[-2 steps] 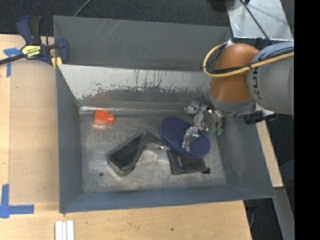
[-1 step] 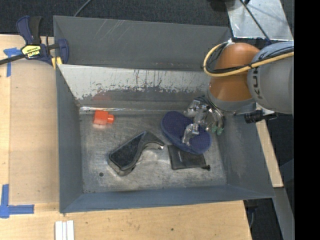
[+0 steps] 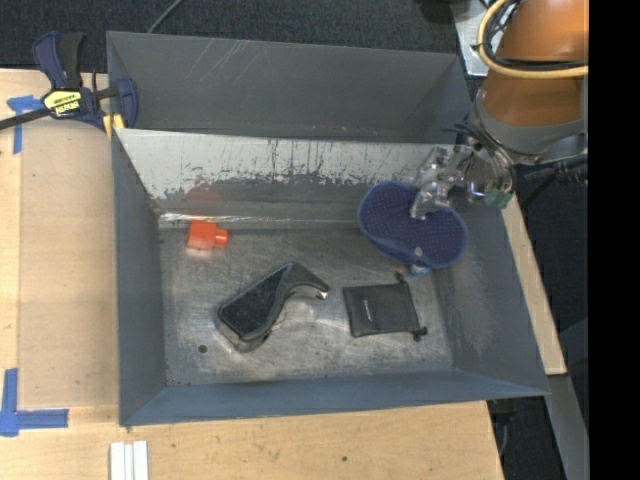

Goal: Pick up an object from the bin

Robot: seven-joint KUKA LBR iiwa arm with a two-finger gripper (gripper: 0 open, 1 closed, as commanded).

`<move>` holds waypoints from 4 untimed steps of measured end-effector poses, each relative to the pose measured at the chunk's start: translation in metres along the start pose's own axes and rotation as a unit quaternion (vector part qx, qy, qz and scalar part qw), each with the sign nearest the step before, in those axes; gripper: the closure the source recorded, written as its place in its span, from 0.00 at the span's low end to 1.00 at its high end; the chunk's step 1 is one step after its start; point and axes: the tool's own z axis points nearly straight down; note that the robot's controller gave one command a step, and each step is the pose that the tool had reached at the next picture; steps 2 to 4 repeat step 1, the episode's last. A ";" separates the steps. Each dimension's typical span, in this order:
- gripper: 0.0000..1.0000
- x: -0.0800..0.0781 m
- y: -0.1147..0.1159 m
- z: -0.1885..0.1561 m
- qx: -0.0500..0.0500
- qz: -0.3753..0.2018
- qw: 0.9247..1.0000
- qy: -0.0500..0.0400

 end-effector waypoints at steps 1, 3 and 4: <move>1.00 0.021 -0.016 0.006 0.000 -0.176 0.984 0.006; 1.00 0.021 -0.016 0.006 0.000 -0.176 0.984 0.006; 1.00 0.021 -0.016 0.006 0.000 -0.176 0.984 0.006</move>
Offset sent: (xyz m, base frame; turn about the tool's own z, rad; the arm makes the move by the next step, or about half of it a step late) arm -0.0242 -0.0109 -0.0069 -0.3541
